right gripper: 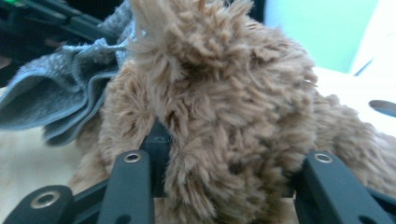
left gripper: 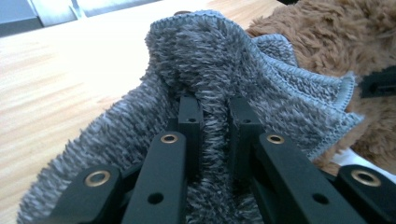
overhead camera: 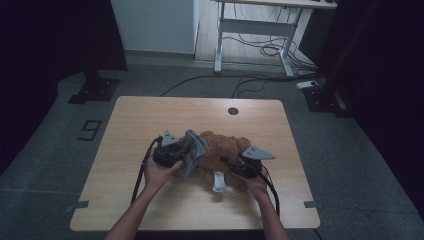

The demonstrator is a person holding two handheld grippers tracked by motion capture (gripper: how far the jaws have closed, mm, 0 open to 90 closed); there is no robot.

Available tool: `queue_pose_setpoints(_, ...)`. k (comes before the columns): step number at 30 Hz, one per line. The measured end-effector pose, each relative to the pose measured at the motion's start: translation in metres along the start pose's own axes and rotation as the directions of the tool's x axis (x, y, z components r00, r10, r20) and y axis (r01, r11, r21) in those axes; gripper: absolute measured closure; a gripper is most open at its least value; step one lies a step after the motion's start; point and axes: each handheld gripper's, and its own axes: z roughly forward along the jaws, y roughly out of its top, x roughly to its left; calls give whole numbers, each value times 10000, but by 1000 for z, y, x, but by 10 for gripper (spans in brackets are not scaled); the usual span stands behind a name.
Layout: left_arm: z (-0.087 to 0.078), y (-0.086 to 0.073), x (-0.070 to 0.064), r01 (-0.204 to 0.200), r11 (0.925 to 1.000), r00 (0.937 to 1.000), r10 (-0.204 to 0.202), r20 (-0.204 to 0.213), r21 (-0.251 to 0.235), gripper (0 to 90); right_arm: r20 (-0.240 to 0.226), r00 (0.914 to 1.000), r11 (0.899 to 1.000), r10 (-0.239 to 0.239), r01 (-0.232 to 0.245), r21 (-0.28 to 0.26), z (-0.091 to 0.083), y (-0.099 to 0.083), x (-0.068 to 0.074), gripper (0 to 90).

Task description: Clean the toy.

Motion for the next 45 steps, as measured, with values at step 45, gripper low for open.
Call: queue_pose_setpoints(45, -27, -26, 14, 97, 9999, 9941, -109, -1080, -116, 785, -468, 9987, 9969, -187, 222, 751, -15, -39, 13, 535)
